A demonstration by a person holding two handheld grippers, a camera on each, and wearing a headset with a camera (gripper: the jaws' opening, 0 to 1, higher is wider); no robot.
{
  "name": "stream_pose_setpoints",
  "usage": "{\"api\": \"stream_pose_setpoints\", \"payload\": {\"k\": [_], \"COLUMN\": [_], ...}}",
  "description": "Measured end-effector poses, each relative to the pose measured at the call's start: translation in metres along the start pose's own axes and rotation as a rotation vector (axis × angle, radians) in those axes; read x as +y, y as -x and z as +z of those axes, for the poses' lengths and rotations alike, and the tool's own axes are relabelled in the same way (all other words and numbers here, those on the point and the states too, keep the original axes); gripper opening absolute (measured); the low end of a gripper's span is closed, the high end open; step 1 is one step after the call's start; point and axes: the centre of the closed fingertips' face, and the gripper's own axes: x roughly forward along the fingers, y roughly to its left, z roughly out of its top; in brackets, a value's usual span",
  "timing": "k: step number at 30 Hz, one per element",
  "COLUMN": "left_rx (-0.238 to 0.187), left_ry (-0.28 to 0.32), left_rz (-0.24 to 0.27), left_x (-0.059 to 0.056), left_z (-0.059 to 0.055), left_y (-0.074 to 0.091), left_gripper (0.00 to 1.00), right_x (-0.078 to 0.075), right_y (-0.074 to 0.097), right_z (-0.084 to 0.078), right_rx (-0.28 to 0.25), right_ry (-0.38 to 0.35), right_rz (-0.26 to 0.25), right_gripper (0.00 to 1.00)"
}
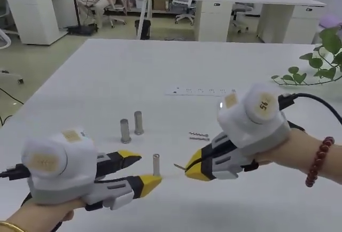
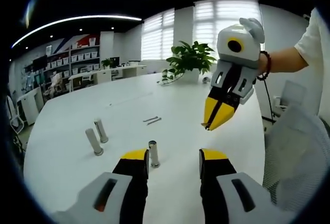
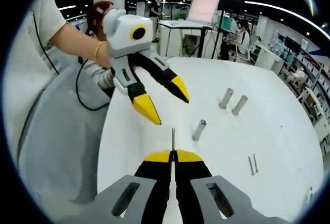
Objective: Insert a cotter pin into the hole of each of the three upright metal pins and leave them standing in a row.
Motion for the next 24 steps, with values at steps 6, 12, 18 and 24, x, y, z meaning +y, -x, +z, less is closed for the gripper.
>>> {"api": "stream_pose_setpoints", "payload": {"k": [6, 12, 18, 24], "left_rx": [0.015, 0.041, 0.064, 0.081], "left_ry": [0.003, -0.008, -0.007, 0.006], "left_rz": [0.037, 0.062, 0.077, 0.082], "left_x": [0.007, 0.013, 0.017, 0.02], "left_z": [-0.006, -0.012, -0.019, -0.026], "left_y": [-0.009, -0.02, -0.029, -0.036], "left_gripper": [0.39, 0.38, 0.38, 0.36], "right_x": [-0.01, -0.018, -0.023, -0.026], "right_y": [-0.003, -0.008, -0.015, -0.02], "right_z": [-0.002, -0.004, -0.007, -0.007], "right_rx": [0.023, 0.034, 0.045, 0.054], "right_ry": [-0.013, -0.034, -0.049, -0.056], "right_rz": [-0.022, -0.033, -0.037, -0.037], "right_gripper": [0.02, 0.02, 0.02, 0.02]}}
